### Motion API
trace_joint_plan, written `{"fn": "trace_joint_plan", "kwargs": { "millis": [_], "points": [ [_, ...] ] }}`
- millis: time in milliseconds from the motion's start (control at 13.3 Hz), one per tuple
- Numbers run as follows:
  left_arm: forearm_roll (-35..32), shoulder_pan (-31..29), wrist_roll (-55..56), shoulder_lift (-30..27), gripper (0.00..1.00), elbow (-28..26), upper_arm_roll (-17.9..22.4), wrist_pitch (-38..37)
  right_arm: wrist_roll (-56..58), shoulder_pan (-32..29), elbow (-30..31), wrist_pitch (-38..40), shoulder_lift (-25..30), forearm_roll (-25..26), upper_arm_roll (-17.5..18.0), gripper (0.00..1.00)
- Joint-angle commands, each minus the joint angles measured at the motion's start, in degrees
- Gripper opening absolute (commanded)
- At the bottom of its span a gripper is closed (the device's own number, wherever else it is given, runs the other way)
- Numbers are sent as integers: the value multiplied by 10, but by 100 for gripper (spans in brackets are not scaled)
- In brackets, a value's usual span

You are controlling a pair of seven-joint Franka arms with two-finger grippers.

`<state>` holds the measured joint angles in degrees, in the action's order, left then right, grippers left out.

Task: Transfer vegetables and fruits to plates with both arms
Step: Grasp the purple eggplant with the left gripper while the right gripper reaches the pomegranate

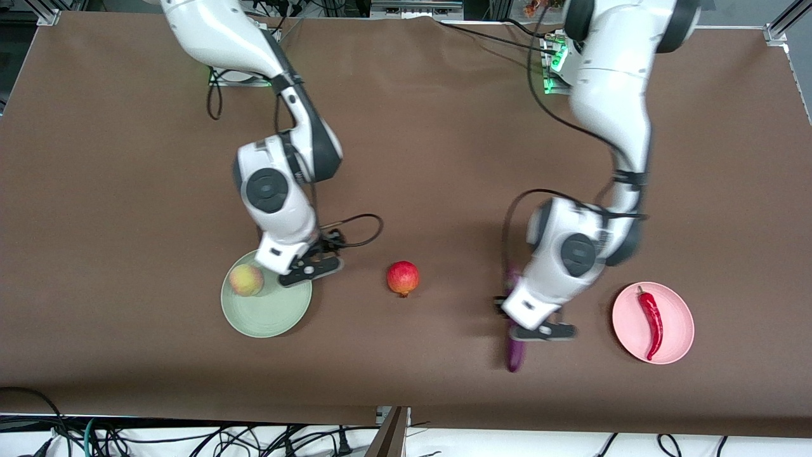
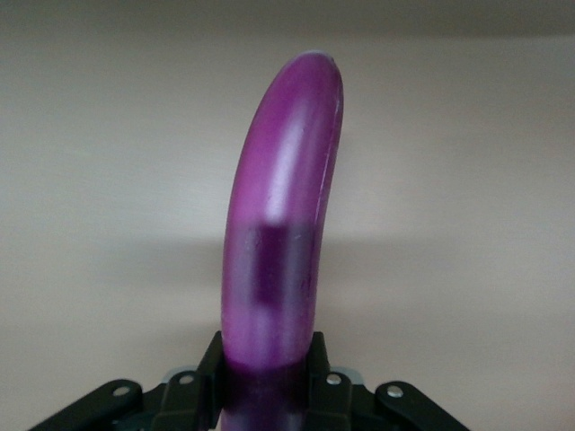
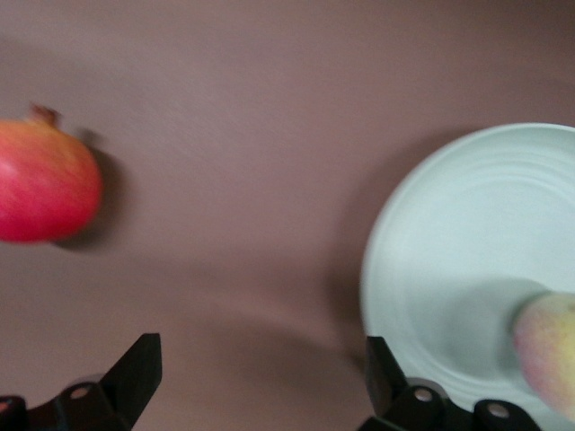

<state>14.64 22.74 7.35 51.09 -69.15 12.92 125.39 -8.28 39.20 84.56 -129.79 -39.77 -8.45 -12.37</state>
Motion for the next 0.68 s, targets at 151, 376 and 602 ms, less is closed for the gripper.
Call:
{"fn": "trace_joint_plan", "kwargs": {
  "millis": [151, 376, 602],
  "points": [
    [-10, -148, -219, -6, 0, -23, -9, -23, -129, -4, -93, -29, -68, -68, 39, 100],
    [-8, -182, -252, -4, 0, -31, -9, -16, -153, -9, -117, -119, -108, -107, 77, 100],
    [-6, -199, -283, -4, 0, -53, -9, -16, -198, 3, -187, -139, -170, -119, 88, 100]
  ]
}}
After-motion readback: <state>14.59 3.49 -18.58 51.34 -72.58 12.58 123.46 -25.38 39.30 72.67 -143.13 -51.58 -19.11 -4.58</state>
